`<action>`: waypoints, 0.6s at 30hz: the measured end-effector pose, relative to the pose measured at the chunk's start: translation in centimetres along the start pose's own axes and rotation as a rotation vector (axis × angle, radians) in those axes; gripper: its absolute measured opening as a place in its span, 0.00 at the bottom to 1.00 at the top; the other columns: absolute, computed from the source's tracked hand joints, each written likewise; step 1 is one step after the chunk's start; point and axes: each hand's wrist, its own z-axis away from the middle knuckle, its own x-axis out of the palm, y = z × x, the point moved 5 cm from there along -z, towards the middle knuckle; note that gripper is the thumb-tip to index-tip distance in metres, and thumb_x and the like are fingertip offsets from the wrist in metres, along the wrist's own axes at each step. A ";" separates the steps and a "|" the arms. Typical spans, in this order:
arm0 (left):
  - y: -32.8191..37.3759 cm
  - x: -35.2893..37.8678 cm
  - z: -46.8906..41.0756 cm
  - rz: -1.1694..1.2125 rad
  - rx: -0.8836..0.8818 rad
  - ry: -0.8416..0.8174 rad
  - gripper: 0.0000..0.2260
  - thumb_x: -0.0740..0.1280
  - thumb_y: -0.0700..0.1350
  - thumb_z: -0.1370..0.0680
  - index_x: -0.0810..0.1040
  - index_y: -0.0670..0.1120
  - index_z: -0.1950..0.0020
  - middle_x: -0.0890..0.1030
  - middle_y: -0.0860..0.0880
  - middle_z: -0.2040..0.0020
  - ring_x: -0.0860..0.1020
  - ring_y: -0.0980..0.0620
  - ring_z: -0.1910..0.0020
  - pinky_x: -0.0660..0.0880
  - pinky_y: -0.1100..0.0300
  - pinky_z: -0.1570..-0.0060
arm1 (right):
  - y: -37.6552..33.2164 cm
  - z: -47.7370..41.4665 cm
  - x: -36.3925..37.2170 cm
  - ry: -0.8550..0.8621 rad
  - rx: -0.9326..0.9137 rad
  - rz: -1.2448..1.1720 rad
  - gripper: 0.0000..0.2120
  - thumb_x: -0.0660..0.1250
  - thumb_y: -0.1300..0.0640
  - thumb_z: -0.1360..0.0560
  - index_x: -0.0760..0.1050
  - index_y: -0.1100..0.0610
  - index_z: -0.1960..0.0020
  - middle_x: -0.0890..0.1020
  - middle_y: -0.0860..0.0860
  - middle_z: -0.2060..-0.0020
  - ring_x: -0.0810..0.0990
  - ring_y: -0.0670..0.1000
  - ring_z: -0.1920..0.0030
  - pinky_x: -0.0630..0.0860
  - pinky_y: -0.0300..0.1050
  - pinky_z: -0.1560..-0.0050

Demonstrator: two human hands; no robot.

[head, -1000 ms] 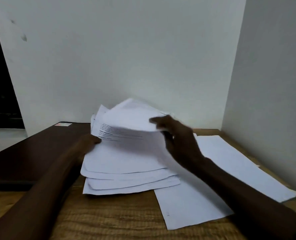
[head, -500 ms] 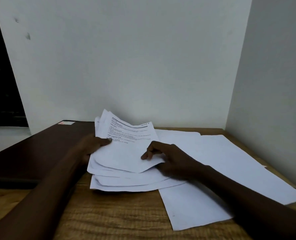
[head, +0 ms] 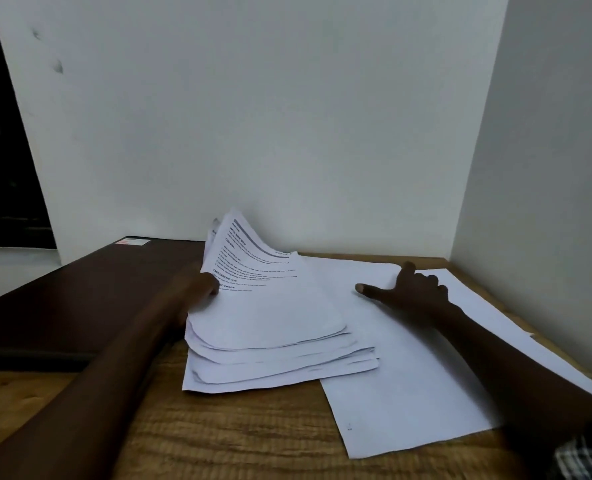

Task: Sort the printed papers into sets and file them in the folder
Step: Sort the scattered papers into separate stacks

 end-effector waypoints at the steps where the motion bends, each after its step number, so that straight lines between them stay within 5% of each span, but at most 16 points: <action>1: 0.0 0.0 -0.1 -0.017 0.017 0.012 0.14 0.63 0.31 0.24 0.66 0.41 0.68 0.67 0.44 0.66 0.64 0.51 0.68 0.60 0.62 0.70 | -0.4 0.0 0.1 0.017 -0.009 0.033 0.51 0.64 0.24 0.37 0.60 0.62 0.31 0.73 0.60 0.36 0.67 0.61 0.34 0.65 0.54 0.39; 9: 0.5 -0.2 1.0 0.003 -0.006 -0.025 0.12 0.70 0.37 0.35 0.65 0.41 0.68 0.66 0.45 0.66 0.63 0.51 0.69 0.59 0.61 0.69 | -1.6 -1.4 0.4 -0.045 0.014 -0.011 0.51 0.72 0.32 0.35 0.58 0.66 0.30 0.68 0.63 0.33 0.68 0.62 0.33 0.70 0.53 0.37; 13: 0.2 0.0 0.4 -0.002 -0.042 0.013 0.14 0.63 0.32 0.23 0.65 0.40 0.67 0.67 0.43 0.63 0.63 0.51 0.68 0.60 0.62 0.69 | -1.3 -1.2 0.2 -0.026 0.064 0.039 0.54 0.72 0.30 0.37 0.55 0.64 0.27 0.66 0.63 0.31 0.65 0.64 0.31 0.65 0.56 0.36; 18: 0.0 -0.2 -0.2 -0.041 -0.008 0.061 0.13 0.63 0.31 0.23 0.66 0.40 0.67 0.67 0.43 0.64 0.64 0.51 0.68 0.61 0.61 0.69 | -1.2 -1.8 -0.3 -0.083 0.072 0.040 0.55 0.73 0.29 0.40 0.58 0.63 0.29 0.68 0.60 0.31 0.66 0.62 0.31 0.67 0.55 0.37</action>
